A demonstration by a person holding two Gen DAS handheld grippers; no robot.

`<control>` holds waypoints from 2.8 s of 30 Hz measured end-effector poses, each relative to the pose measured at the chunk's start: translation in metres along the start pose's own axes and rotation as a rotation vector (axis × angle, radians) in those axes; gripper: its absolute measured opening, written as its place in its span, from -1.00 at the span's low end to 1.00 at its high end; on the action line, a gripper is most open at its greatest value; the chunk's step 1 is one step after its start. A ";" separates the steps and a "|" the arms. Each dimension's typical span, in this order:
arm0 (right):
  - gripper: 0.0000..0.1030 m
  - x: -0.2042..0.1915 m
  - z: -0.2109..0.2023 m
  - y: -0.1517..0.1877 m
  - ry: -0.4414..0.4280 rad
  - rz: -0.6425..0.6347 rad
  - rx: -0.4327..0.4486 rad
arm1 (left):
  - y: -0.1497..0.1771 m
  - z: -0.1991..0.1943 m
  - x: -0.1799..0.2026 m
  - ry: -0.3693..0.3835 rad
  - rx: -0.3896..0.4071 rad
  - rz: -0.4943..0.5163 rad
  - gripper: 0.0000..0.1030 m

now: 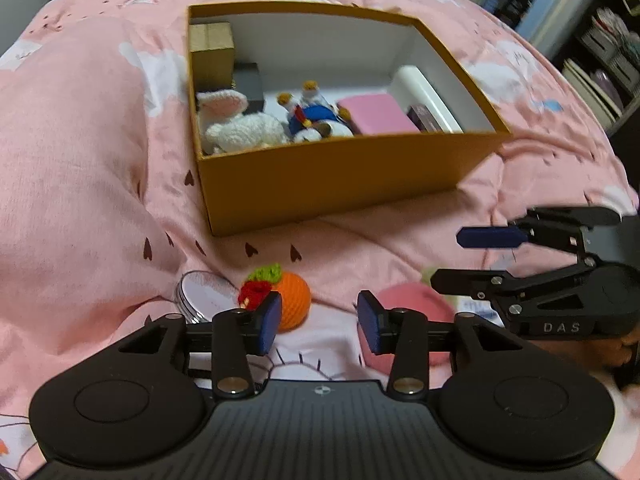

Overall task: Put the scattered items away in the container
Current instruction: 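Withdraw both grippers toward the pink pompom and lotion tube on the bed, then grasp the pink pompom plush with the left gripper, then grasp the white lotion tube by its end with the right gripper, then lift the pompom and lotion tube toward the orange box with both grippers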

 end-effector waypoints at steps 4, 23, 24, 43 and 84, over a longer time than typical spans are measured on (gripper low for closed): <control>0.09 -0.004 -0.001 0.009 0.034 -0.042 -0.047 | 0.007 -0.002 0.014 0.045 -0.028 0.076 -0.05; 0.14 -0.018 -0.022 0.050 -0.022 -0.254 -0.169 | 0.029 0.029 0.063 0.092 -0.101 0.271 0.27; 0.18 -0.018 -0.023 0.051 -0.025 -0.262 -0.173 | 0.029 0.030 0.062 0.089 -0.104 0.271 0.28; -0.23 -0.014 -0.014 0.046 0.079 -0.366 -0.215 | 0.031 0.043 0.070 0.052 -0.088 0.305 0.28; -0.80 0.025 -0.024 0.002 0.104 -0.121 0.030 | 0.012 0.048 0.064 -0.013 0.068 0.197 -0.05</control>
Point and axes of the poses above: each gripper's, at about its wrist camera, not at the fingertips, and z roughly the way its jaws point, x to its right, y to its underside, the point moved 4 cm from there along z, roughly the way its jaws point, and after that the axes turned 4 degrees about x, right-handed, at the moved point
